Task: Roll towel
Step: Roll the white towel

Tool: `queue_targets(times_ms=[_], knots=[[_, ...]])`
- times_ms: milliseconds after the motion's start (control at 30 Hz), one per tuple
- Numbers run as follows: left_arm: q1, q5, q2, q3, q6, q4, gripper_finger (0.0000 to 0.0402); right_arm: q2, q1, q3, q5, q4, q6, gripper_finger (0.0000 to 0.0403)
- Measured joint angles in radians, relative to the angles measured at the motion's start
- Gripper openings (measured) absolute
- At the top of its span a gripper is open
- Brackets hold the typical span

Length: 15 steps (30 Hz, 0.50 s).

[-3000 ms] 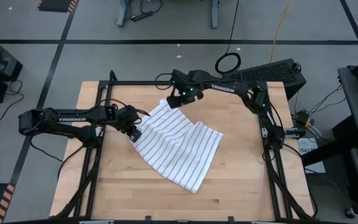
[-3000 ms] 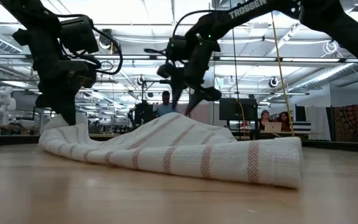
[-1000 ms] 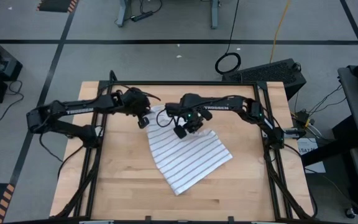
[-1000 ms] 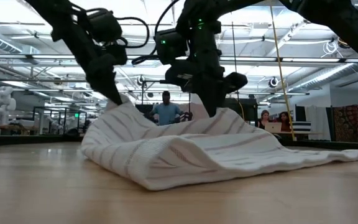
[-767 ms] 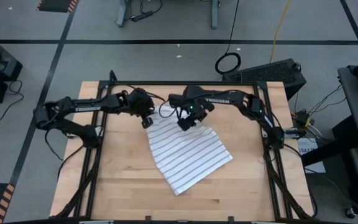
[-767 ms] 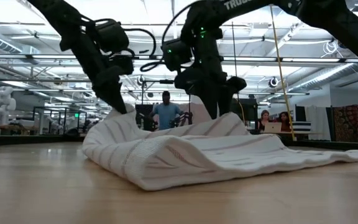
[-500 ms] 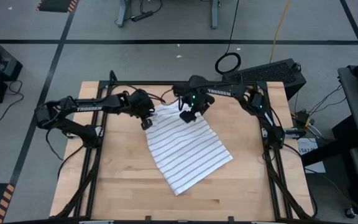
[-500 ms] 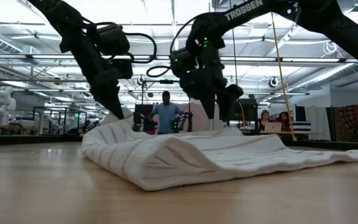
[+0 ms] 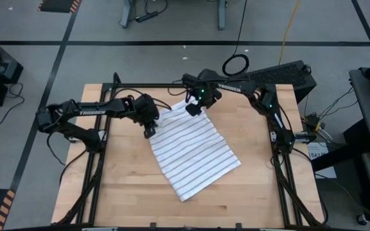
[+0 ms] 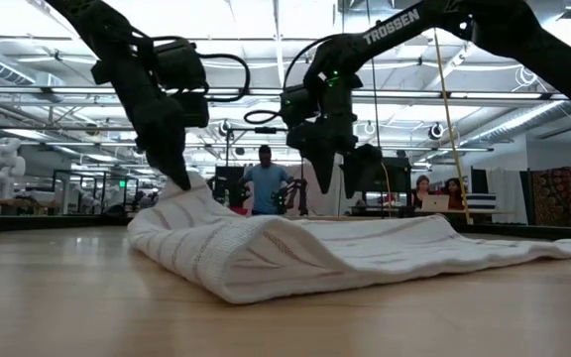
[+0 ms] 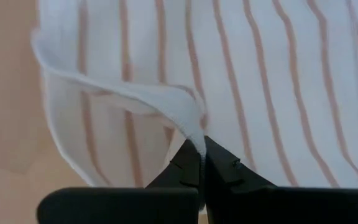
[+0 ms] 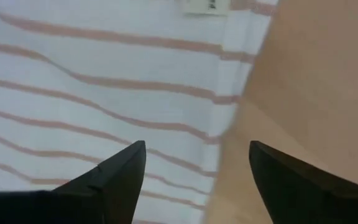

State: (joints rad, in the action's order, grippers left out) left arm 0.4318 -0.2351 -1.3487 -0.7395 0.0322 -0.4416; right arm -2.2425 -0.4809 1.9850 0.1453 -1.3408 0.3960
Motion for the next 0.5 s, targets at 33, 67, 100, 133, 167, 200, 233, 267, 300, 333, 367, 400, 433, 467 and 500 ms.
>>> queue_targets(times_ms=[33,67,100,133,167,200,233,267,300,333,367,400,433,467,500], knots=[[-0.002,-0.014,0.0,0.0,0.0,-0.011,0.0,0.0,0.011,0.0,-0.037,-0.01,-0.018,0.0271],[-0.005,-0.028,0.0,0.0,0.0,-0.024,0.0,0.0,0.025,0.0,-0.073,-0.02,-0.029,0.0268],[-0.008,-0.037,0.0,0.0,-0.001,-0.038,0.0,0.0,0.041,0.0,-0.095,-0.026,-0.037,0.0265],[-0.01,-0.04,0.0,0.0,-0.007,-0.049,0.0,0.0,0.056,0.0,-0.098,-0.026,-0.042,0.0262],[-0.011,-0.041,0.0,0.0,-0.018,-0.055,0.0,0.0,0.069,0.0,-0.092,-0.025,-0.043,0.0259],[-0.01,-0.038,0.0,0.0,-0.026,-0.056,0.0,0.0,0.084,0.0,-0.086,-0.032,-0.042,0.0257],[-0.01,-0.03,0.0,0.0,-0.033,-0.057,0.0,0.003,0.098,0.0,-0.08,-0.043,-0.041,0.0254],[-0.009,-0.02,0.0,0.0,-0.046,-0.057,0.0,0.009,0.113,0.0,-0.076,-0.062,-0.042,0.0252],[-0.01,-0.012,0.0,0.0,-0.053,-0.057,0.0,0.019,0.128,0.0,-0.076,-0.074,-0.043,0.0251],[-0.009,-0.001,0.0,-0.001,-0.055,-0.059,0.0,0.035,0.141,0.0,-0.078,-0.088,-0.042,0.025],[-0.008,0.01,0.0,-0.004,-0.06,-0.062,0.0,0.057,0.152,0.0,-0.086,-0.103,-0.042,0.0249],[-0.008,0.025,0.0,-0.007,-0.062,-0.062,0.0,0.079,0.165,0.0,-0.089,-0.121,-0.042,0.0248],[-0.007,0.042,0.001,-0.012,-0.07,-0.061,0.0,0.102,0.178,0.0,-0.092,-0.143,-0.038,0.0247],[-0.007,0.064,0.001,-0.016,-0.071,-0.06,0.0,0.126,0.192,0.0,-0.1,-0.162,-0.023,0.0247],[-0.007,0.079,0.001,-0.019,-0.072,-0.06,0.0,0.151,0.206,-0.002,-0.115,-0.178,-0.001,0.0246]])
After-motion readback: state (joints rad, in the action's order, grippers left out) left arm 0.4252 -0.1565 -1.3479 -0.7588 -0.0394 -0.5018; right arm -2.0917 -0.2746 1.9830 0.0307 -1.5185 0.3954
